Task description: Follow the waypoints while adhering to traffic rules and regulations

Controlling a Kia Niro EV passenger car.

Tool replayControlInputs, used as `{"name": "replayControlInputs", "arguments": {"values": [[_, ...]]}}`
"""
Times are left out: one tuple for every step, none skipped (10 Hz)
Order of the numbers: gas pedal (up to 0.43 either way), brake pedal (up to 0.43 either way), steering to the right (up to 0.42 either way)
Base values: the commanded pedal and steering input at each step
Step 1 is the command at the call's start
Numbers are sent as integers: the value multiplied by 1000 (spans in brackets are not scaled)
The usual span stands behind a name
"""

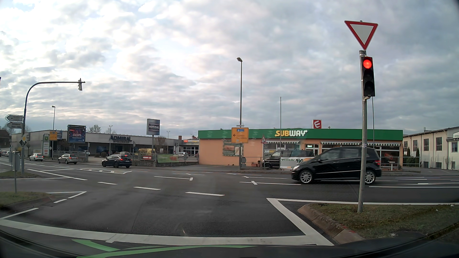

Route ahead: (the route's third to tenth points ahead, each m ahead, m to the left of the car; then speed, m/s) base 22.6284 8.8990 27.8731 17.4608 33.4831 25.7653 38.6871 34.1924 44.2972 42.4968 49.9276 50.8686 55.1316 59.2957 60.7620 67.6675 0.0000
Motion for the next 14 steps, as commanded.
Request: {"name": "replayControlInputs", "arguments": {"values": [[0, 329, 48], [0, 329, 48], [0, 329, 48], [0, 329, 48], [0, 329, 48], [0, 329, 48], [0, 329, 48], [0, 329, 48], [0, 329, 48], [0, 329, 48], [0, 329, 48], [0, 329, 48], [0, 329, 48], [0, 329, 48]]}}
